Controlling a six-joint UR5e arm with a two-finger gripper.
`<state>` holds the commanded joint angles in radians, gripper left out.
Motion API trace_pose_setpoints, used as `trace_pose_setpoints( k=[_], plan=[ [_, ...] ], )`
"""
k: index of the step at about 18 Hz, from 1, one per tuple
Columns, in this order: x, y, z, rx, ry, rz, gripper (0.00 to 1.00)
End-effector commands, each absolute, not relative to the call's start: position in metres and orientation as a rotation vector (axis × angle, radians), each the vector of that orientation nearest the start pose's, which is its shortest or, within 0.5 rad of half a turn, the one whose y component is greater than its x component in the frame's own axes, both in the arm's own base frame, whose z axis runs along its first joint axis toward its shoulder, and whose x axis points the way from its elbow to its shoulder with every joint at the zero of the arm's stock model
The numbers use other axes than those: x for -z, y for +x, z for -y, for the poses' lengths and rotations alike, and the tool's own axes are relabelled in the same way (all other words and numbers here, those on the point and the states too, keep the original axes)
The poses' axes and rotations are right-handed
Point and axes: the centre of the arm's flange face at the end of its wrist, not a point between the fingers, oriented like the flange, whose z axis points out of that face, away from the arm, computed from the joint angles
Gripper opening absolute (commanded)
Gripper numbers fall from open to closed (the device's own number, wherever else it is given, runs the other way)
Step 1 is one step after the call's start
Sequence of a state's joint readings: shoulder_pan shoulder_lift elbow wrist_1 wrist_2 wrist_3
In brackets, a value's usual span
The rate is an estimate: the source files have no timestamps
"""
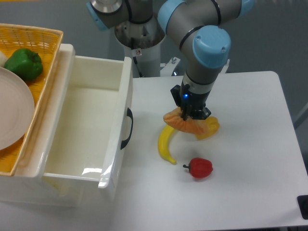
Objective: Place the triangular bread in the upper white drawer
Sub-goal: 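Lower the gripper onto the orange triangular bread and close on it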
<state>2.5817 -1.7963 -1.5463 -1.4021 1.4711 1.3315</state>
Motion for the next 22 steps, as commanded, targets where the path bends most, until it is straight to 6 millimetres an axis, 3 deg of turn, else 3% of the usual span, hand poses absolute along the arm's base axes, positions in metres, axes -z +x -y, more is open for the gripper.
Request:
trace_pose_setpoints(
  k=[14, 22],
  plan=[
    [-0.400, -0.411, -0.431, 0.101, -3.017, -0.436, 0.00],
    [-0.419, -0.419, -0.434, 0.065, -2.987, -0.363, 0.00]
  ],
)
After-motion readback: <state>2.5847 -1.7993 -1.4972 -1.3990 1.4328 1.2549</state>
